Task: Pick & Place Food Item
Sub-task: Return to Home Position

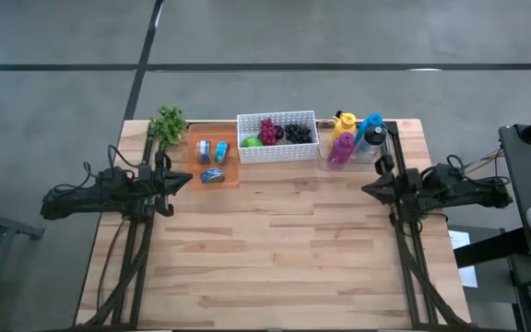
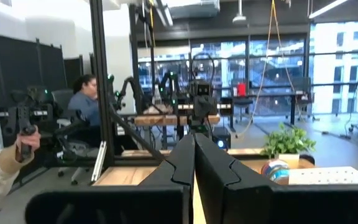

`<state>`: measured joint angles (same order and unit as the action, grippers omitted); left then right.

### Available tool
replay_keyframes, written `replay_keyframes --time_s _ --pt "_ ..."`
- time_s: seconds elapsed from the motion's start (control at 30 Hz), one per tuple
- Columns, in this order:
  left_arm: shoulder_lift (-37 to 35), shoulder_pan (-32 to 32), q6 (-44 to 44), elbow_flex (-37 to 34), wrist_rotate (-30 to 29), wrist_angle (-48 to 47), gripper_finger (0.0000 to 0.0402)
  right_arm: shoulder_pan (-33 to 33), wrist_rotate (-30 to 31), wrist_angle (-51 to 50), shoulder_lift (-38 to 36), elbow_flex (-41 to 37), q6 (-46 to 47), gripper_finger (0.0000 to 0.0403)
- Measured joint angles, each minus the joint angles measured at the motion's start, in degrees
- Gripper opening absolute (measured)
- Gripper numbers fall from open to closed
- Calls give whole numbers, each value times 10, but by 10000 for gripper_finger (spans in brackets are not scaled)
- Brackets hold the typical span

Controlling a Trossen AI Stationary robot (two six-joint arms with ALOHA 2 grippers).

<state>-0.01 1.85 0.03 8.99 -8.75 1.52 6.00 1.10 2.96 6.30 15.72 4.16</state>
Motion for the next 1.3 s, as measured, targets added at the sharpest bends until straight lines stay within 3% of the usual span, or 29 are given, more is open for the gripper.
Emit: replay_keyframes --time_s 0.2,0.7,1.3 --pt "0 0 0 -10 0 7 1 0 0 -13 -63 -16 4 8" --pt "0 0 2 -87 0 72 1 0 -1 -11 -63 -43 -3 8" --pt "0 0 13 -88 3 40 1 0 -2 7 -59 -152 -14 8"
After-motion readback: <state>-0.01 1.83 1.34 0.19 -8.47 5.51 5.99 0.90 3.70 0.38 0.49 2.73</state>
